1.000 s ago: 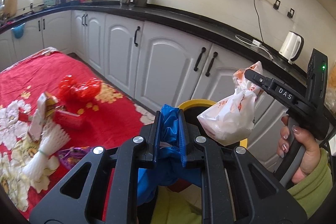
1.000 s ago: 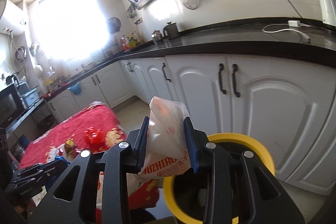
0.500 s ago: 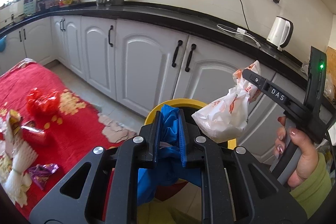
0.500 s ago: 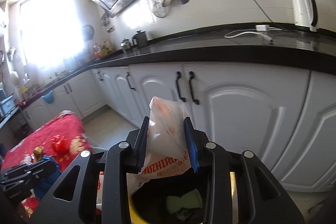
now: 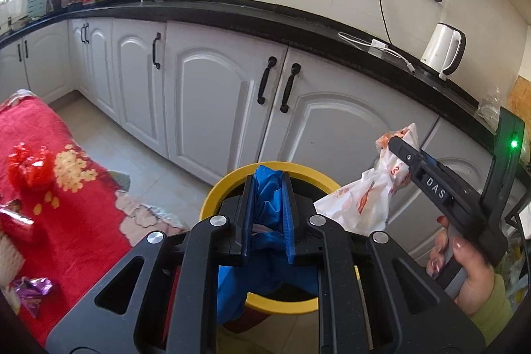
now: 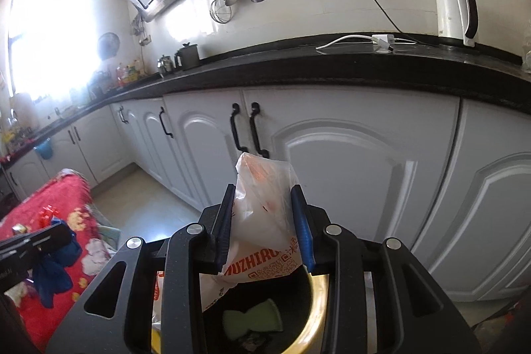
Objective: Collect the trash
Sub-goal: 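Open both tools to drop the glove and bag into the bin, then move both tools back toward the remaining trash on the table, then grasp the white printed paper package with the left tool while the right tool grasps the red plastic bag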
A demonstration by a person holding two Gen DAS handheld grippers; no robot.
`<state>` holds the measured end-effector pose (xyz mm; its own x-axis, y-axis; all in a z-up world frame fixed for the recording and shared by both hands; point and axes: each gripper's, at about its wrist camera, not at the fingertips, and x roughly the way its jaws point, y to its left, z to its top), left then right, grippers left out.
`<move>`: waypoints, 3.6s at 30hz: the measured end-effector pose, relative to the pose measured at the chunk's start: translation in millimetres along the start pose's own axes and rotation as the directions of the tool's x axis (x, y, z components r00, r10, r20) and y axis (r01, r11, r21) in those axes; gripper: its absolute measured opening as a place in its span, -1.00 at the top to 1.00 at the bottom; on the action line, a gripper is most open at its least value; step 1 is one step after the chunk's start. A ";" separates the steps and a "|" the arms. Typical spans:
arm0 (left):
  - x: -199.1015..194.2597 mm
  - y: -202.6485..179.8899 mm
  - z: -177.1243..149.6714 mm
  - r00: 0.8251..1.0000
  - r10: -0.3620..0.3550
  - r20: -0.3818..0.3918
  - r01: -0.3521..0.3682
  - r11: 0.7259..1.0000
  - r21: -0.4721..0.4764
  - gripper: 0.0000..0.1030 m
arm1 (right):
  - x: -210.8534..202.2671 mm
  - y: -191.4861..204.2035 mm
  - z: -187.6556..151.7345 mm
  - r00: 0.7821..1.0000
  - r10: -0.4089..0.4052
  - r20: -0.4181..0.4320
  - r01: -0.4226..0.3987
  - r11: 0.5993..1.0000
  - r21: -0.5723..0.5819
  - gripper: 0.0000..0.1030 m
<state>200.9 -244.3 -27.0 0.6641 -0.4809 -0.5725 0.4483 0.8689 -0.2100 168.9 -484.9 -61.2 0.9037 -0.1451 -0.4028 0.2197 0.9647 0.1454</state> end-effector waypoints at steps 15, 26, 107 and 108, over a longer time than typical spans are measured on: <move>45.5 -2.0 -4.2 0.998 -0.032 -0.058 0.030 0.999 -0.035 0.47 | 19.1 -8.1 -15.1 0.999 -0.017 -0.033 0.017 1.000 0.010 0.19; 34.9 7.1 -11.9 0.999 0.010 -0.052 -0.013 0.999 -0.053 -0.77 | 11.7 -12.1 -10.5 1.000 -0.002 -0.009 0.003 0.998 0.066 -0.37; -168.2 208.5 -27.9 0.868 0.473 0.153 -0.390 0.839 -0.380 -0.79 | -54.3 222.7 -16.6 0.872 0.465 -0.152 -0.488 0.851 -0.193 -0.73; -169.0 211.0 -28.6 0.867 0.476 0.151 -0.393 0.837 -0.381 -0.79 | -54.0 224.9 -17.4 0.870 0.467 -0.156 -0.491 0.849 -0.195 -0.73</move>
<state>166.1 23.7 2.7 0.8790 -0.0213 -0.4763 -0.1139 0.9607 -0.2532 163.1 -256.3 -22.5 0.8320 0.3586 -0.4233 -0.3286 0.9333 0.1447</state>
